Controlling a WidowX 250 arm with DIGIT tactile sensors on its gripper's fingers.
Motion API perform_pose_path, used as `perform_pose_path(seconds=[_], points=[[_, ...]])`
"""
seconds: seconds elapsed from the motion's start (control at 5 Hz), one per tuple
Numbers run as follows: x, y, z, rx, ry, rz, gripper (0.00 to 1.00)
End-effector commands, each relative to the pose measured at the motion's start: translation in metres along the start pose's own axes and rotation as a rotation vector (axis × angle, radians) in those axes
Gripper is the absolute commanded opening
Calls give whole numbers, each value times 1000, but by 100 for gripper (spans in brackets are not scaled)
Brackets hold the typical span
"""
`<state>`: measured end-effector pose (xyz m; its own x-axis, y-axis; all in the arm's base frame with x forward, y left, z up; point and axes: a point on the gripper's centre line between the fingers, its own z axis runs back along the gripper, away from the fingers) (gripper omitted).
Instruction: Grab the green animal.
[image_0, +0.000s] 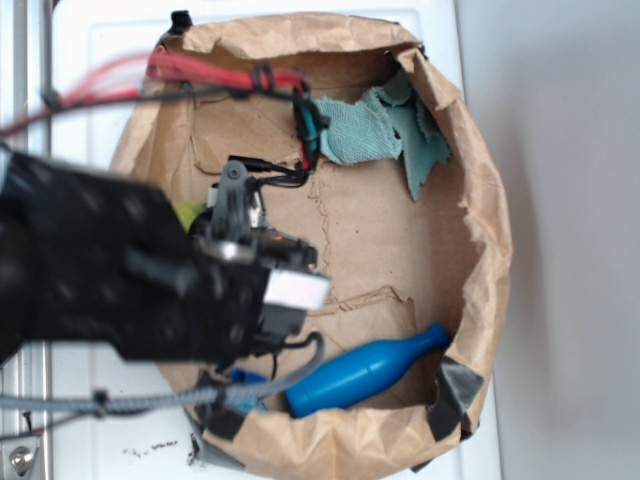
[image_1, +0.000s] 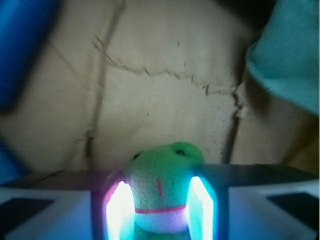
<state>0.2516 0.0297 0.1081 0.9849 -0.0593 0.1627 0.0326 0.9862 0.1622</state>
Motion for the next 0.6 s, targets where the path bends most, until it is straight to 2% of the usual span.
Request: perform_pose_path(seconds=[0.0,0.2,0.4], points=[[21,31,65,-138,-46,31,0],[25,31,81,-178,-42,38,0],[25,24,85,-194,-59,9,0]])
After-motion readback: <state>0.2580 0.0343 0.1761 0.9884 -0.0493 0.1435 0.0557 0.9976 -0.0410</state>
